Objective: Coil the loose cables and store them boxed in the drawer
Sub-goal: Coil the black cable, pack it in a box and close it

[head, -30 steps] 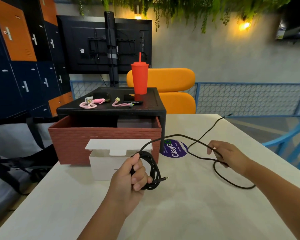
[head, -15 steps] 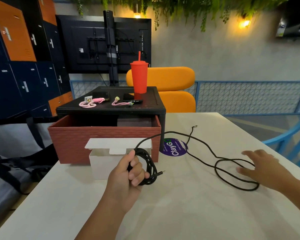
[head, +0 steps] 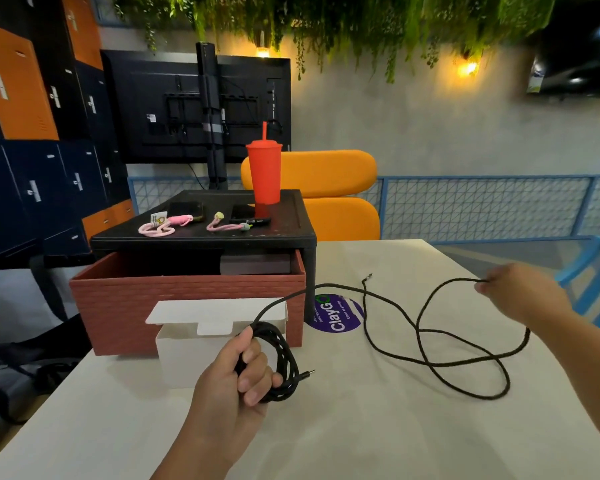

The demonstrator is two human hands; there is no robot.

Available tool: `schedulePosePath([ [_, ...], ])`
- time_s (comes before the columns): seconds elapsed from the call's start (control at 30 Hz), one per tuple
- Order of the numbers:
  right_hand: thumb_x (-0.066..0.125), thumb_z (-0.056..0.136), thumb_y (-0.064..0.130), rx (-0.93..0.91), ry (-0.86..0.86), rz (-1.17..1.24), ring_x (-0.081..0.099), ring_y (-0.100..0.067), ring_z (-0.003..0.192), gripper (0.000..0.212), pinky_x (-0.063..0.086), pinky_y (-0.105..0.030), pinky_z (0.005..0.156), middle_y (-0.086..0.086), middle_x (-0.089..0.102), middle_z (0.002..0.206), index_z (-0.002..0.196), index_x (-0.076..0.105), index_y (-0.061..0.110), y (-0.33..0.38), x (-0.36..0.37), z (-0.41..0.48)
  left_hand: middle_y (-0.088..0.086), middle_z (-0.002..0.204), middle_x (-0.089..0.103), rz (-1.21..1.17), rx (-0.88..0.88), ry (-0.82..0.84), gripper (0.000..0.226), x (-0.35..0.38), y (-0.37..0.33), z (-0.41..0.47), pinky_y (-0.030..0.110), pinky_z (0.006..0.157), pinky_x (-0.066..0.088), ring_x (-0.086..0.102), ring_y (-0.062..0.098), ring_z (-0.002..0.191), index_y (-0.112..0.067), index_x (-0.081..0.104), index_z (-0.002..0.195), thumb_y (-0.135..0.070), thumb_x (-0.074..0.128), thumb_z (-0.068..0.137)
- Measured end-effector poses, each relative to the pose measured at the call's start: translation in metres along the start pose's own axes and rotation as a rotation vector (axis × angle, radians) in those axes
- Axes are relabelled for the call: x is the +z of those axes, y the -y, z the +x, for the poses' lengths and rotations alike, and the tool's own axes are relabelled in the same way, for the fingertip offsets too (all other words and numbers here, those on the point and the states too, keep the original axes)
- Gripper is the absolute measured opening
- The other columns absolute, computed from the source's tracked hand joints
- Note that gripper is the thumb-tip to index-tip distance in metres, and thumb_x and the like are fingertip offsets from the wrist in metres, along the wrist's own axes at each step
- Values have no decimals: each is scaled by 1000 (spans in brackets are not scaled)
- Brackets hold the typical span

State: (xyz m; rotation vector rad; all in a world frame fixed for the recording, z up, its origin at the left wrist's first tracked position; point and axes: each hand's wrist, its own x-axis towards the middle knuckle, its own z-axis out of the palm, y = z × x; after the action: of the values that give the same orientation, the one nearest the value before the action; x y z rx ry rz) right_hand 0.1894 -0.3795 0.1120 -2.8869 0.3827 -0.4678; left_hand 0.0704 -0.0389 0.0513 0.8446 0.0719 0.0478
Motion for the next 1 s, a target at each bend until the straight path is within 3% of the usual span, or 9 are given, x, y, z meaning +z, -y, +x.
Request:
schedulePosePath([
  [0.17, 51, 94, 24, -416, -157, -347, 53, -22, 83, 19, 39, -30, 63, 1, 42, 91, 103, 68, 24, 51, -39, 6, -4, 35, 22, 19, -6, 3, 33, 2, -2, 1, 27, 49, 43, 22, 9, 28, -14, 41, 49, -29, 51, 76],
  [0.37, 50, 88, 1, -707, -245, -372, 55, -29, 94, 39, 41, -32, 68, -9, 43, 113, 121, 61, 19, 96, -58, -1, -4, 34, 23, 23, -29, 2, 39, 4, 0, -2, 32, 56, 37, 21, 9, 28, -13, 40, 50, -26, 46, 87],
  [0.5, 64, 71, -13, -958, -306, -384, 60, -34, 68, 31, 48, -34, 53, -17, 54, 102, 95, 69, 6, 104, -48, -7, -4, 34, 22, 23, -41, 10, 45, 5, 1, -2, 32, 56, 35, 21, 9, 27, -12, 40, 50, -23, 40, 94],
  [0.57, 64, 74, -9, -1011, -301, -456, 62, -38, 94, 29, 56, -42, 63, -15, 54, 120, 98, 68, 7, 103, -39, -10, -3, 34, 23, 19, -46, 11, 46, 6, 0, -2, 32, 56, 35, 21, 9, 27, -12, 40, 49, -23, 40, 94],
  [0.63, 61, 79, -7, -1093, -277, -464, 40, -34, 132, 37, 51, -45, 89, -11, 42, 142, 113, 63, 7, 103, -28, -10, -3, 34, 22, 22, -50, 11, 45, 6, 0, -2, 32, 56, 35, 21, 9, 27, -12, 40, 50, -22, 40, 94],
  [0.73, 35, 92, -6, -959, 23, -547, 8, -17, 145, 61, 21, -30, 114, 8, 1, 157, 147, 19, 14, 99, -11, -16, -3, 35, 22, 39, -50, 9, 43, 5, 1, -3, 32, 57, 35, 21, 10, 28, -11, 39, 52, -22, 40, 94],
  [0.8, 35, 88, -11, -855, 126, -399, 21, -16, 141, 75, 29, -25, 108, 11, -8, 157, 149, 7, 21, 92, 2, -21, -3, 35, 23, 47, -52, 1, 44, 5, 1, -3, 33, 57, 36, 21, 10, 28, -11, 39, 52, -22, 40, 95],
  [0.9, 42, 82, -12, -674, 118, -49, 47, -19, 119, 91, 47, -21, 81, 10, -18, 155, 148, -4, 31, 77, 21, -29, -3, 35, 23, 46, -51, -1, 44, 4, 0, -2, 33, 58, 36, 21, 9, 28, -12, 40, 52, -22, 40, 95],
  [1.0, 51, 83, -3, -510, 214, 242, 34, -22, 135, 90, 34, -26, 103, 2, -2, 158, 148, -5, 25, 69, 44, -34, -3, 35, 23, 46, -56, -3, 43, 4, 1, -2, 33, 58, 36, 21, 10, 28, -12, 39, 52, -22, 40, 95],
])
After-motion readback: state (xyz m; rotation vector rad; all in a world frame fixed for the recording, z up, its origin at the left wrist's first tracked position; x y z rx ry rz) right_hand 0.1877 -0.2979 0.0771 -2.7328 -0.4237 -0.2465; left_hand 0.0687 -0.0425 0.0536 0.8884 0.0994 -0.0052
